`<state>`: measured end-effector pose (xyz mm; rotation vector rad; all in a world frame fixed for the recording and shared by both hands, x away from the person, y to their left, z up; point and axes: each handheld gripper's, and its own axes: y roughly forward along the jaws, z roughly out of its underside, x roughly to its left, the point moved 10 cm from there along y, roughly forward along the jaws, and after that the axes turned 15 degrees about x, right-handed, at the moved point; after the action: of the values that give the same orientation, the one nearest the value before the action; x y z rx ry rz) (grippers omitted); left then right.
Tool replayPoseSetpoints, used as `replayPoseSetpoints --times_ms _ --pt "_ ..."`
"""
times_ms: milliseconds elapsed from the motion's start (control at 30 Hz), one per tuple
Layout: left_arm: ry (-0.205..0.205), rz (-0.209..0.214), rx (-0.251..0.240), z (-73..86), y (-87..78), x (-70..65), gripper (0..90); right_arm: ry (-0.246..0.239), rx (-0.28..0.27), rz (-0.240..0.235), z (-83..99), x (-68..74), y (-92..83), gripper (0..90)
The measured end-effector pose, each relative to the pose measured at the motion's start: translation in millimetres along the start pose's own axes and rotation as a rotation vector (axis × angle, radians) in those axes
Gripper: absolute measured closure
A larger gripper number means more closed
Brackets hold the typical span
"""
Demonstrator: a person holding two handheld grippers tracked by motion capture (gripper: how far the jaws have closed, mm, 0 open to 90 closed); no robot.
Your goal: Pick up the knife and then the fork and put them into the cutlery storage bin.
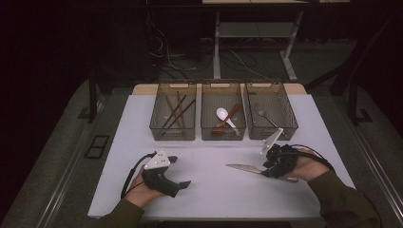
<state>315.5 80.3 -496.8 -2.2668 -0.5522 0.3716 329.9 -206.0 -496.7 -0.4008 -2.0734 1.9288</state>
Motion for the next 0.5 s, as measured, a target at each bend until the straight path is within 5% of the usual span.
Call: replayPoseSetpoints --times_ms 267,500 --pt "0.000 0.001 0.005 0.5 0.7 -0.4 0.0 -0.030 0.120 0.017 10.2 -1.7 13.8 66.6" --pt "0.001 0.002 0.009 1.1 0.8 -0.5 0.0 -0.050 0.156 0.015 10.7 -5.7 16.7 72.4"
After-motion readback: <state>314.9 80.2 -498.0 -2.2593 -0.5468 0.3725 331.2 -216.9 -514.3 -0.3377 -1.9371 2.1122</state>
